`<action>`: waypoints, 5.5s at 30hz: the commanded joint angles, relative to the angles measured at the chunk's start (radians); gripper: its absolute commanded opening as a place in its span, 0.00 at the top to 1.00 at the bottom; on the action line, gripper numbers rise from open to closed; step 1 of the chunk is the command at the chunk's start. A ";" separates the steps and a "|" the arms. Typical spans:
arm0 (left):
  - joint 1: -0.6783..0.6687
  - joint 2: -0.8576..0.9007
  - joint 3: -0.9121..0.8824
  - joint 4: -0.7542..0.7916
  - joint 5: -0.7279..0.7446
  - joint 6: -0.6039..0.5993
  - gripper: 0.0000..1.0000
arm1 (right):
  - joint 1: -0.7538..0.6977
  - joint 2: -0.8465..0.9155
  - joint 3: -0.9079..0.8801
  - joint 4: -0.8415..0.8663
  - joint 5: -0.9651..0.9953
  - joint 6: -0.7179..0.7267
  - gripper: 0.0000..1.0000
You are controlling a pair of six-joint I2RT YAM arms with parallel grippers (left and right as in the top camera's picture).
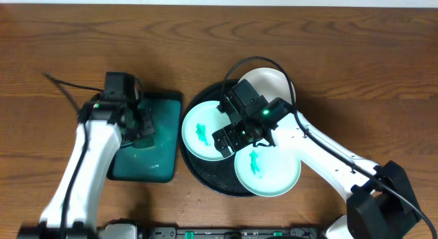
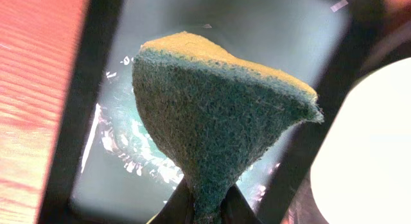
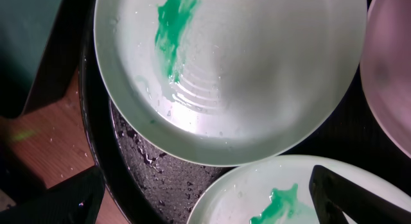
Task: Clean dirty plates on tray and stack at the side
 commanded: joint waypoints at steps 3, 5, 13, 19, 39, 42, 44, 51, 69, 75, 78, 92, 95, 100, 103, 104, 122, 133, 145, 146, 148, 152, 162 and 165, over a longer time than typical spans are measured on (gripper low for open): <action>0.000 -0.148 0.003 -0.008 -0.011 0.016 0.93 | -0.007 0.002 -0.003 0.016 -0.005 0.011 0.01; 0.000 -0.183 0.003 0.003 -0.027 0.017 0.93 | -0.007 0.002 -0.003 0.019 -0.005 0.011 0.01; 0.000 -0.208 0.003 0.108 -0.050 0.024 0.93 | -0.007 0.002 -0.003 0.021 -0.005 0.010 0.01; 0.000 -0.205 0.003 0.130 -0.069 0.027 0.93 | -0.007 0.002 -0.003 0.021 -0.005 0.006 0.01; 0.000 -0.006 0.003 0.034 -0.069 -0.018 0.93 | -0.095 0.186 -0.004 0.086 0.163 0.396 0.38; 0.000 -0.001 0.003 0.037 -0.069 -0.018 0.93 | -0.101 0.191 -0.004 0.097 0.163 0.396 0.39; 0.000 -0.002 0.003 0.040 -0.069 -0.018 0.93 | -0.101 0.190 -0.004 0.106 0.163 0.396 0.44; 0.000 -0.002 0.003 0.040 -0.069 -0.018 0.93 | -0.100 0.241 -0.004 0.165 0.148 0.426 0.71; 0.000 0.141 -0.013 0.090 -0.089 -0.018 0.93 | -0.100 0.305 -0.004 0.180 0.144 0.448 0.99; 0.000 0.306 -0.013 0.115 -0.088 -0.018 0.93 | -0.097 0.305 -0.004 0.173 0.145 0.448 0.99; 0.000 0.395 -0.013 0.125 -0.088 -0.018 0.93 | -0.098 0.305 -0.004 0.169 0.145 0.448 0.99; 0.000 0.203 0.005 0.061 -0.061 -0.029 0.93 | -0.098 0.305 -0.004 0.158 0.144 0.443 0.99; -0.002 0.085 0.005 0.037 -0.061 -0.029 0.93 | -0.098 0.305 -0.004 0.158 0.144 0.440 0.99; -0.015 -0.113 0.005 0.046 -0.065 -0.005 0.93 | -0.098 0.305 -0.004 0.159 0.145 0.432 0.99; -0.027 -0.201 0.005 0.075 -0.067 0.014 0.93 | -0.098 0.305 -0.004 0.159 0.145 0.429 0.99; -0.030 -0.223 0.005 0.084 -0.069 0.019 0.93 | -0.098 0.305 -0.004 0.159 0.145 0.429 0.99; -0.036 -0.257 0.005 0.095 -0.070 0.038 0.93 | -0.098 0.305 -0.004 0.159 0.145 0.428 0.99; -0.036 0.110 0.005 -0.001 0.069 -0.014 0.93 | -0.098 0.305 -0.004 0.158 0.145 0.421 0.99; -0.041 0.153 0.060 0.009 0.436 0.008 0.93 | -0.098 0.305 -0.004 0.159 0.152 0.422 0.99; -0.059 0.155 0.064 0.017 0.440 -0.004 0.93 | -0.098 0.305 -0.004 0.160 0.152 0.422 0.99; -0.094 0.162 0.066 0.033 0.438 -0.015 0.93 | -0.098 0.305 -0.004 0.160 0.152 0.422 0.99; -0.186 0.195 0.067 0.100 0.436 -0.070 0.93 | -0.098 0.305 -0.004 0.163 0.152 0.422 0.99; -0.273 0.414 0.104 0.187 0.237 -0.228 0.92 | -0.098 0.305 -0.004 0.155 0.152 0.422 0.99; -0.274 0.483 0.141 0.187 0.218 -0.232 0.93 | -0.098 0.305 -0.004 0.155 0.151 0.422 0.99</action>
